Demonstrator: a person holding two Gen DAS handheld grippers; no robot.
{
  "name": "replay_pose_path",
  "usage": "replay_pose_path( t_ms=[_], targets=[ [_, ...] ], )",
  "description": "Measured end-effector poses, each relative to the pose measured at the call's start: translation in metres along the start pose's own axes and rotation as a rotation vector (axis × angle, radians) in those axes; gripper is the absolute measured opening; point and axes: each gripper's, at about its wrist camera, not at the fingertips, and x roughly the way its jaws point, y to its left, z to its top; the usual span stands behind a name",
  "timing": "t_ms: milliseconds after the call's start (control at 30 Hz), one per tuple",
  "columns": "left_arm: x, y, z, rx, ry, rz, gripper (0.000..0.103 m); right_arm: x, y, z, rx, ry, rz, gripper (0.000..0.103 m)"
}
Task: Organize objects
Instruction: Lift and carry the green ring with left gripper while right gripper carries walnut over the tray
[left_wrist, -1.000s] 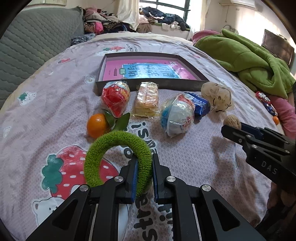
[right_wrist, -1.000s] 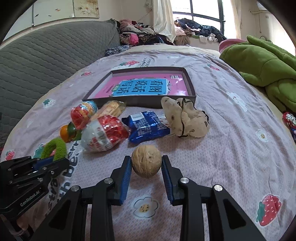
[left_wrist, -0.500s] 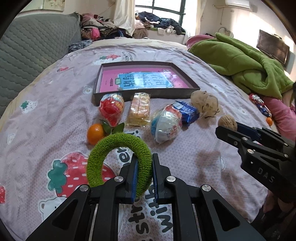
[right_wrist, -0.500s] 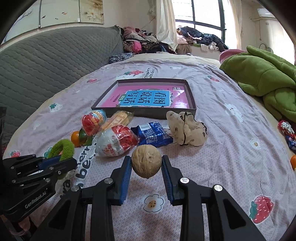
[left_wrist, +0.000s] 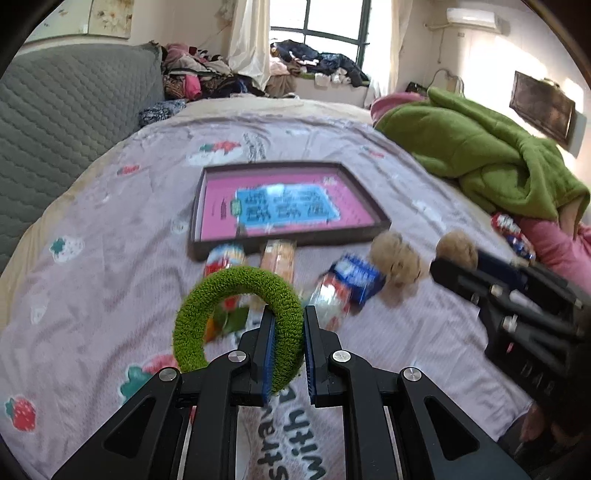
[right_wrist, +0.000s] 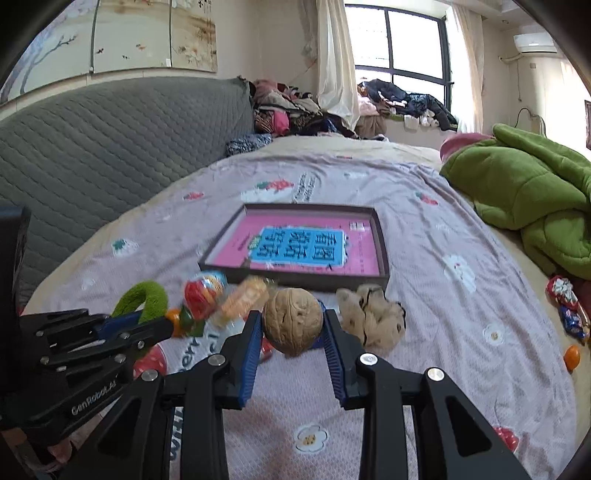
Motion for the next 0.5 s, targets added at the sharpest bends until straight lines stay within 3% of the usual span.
replay_pose_path(
  t_ms=[500],
  targets=[
    [-0.005,-0.009,0.049,0.008,-0.054,0.023,0.014,-0.006,-0.002,0.029,-0.020,-0.037,0.003,0.033]
  ],
)
